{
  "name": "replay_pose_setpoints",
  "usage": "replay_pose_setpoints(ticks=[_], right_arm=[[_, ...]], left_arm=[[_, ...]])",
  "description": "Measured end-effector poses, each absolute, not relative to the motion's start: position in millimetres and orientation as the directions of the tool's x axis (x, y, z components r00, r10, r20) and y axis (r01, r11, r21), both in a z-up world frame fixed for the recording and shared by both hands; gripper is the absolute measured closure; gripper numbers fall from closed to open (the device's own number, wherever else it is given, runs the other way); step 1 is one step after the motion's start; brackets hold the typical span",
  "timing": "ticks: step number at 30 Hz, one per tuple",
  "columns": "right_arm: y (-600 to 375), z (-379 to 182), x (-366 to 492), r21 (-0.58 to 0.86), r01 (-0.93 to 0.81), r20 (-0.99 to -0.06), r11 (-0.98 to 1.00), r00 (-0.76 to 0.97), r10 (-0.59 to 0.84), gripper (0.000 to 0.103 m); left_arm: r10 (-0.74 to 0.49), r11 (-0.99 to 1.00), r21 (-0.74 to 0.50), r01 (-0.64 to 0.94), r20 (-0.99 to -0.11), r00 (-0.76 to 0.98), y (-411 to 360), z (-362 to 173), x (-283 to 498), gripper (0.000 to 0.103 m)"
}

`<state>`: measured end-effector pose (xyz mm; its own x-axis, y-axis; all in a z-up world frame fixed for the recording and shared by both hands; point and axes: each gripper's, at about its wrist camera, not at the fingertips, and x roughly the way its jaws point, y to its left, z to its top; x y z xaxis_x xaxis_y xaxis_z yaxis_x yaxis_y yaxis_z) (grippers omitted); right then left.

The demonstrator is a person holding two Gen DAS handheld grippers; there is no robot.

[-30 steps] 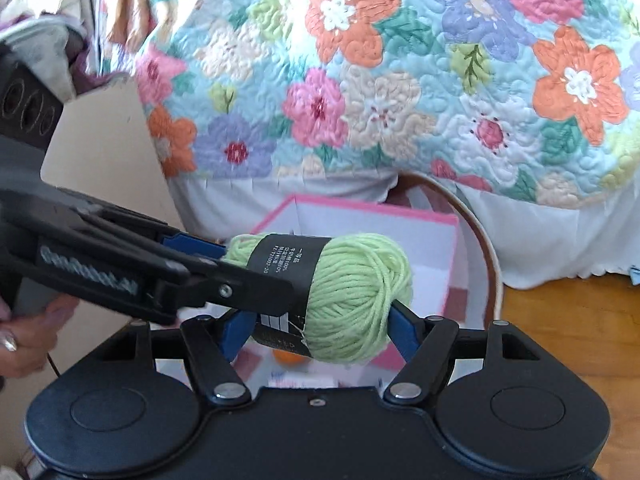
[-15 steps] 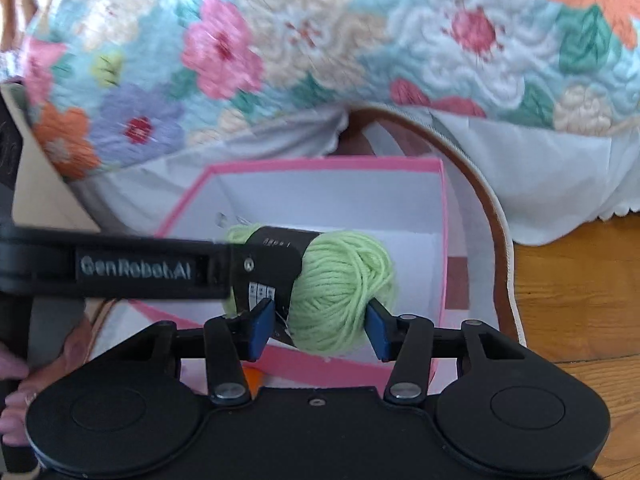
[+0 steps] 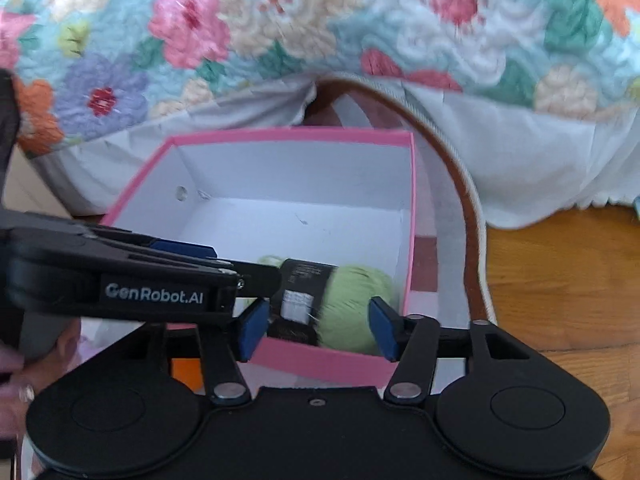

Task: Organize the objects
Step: 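Lift the yarn ball with the right gripper and release it into the pink box, then move the right gripper to the clear packaged item and close on it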

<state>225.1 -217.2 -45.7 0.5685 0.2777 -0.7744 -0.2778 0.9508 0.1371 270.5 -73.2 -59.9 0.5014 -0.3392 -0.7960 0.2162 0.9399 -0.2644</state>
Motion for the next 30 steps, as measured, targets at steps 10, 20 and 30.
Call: replay_pose_setpoints(ticks=[10, 20, 30], right_arm=[[-236, 3, 181, 0.169, -0.324, -0.800, 0.931, 0.506, 0.322, 0.030], [-231, 47, 134, 0.260, -0.381, -0.787, 0.887, 0.449, 0.423, 0.028], [-207, 70, 78, 0.317, -0.463, -0.758, 0.828, 0.401, 0.515, 0.025]], left_arm=[[-0.286, 0.958, -0.228, 0.173, -0.792, 0.539, -36, 7, 219, 0.044], [-0.191, 0.980, -0.119, 0.159, -0.778, 0.598, 2, 68, 155, 0.039], [-0.184, 0.983, -0.151, 0.106, -0.810, 0.557, 27, 69, 100, 0.031]])
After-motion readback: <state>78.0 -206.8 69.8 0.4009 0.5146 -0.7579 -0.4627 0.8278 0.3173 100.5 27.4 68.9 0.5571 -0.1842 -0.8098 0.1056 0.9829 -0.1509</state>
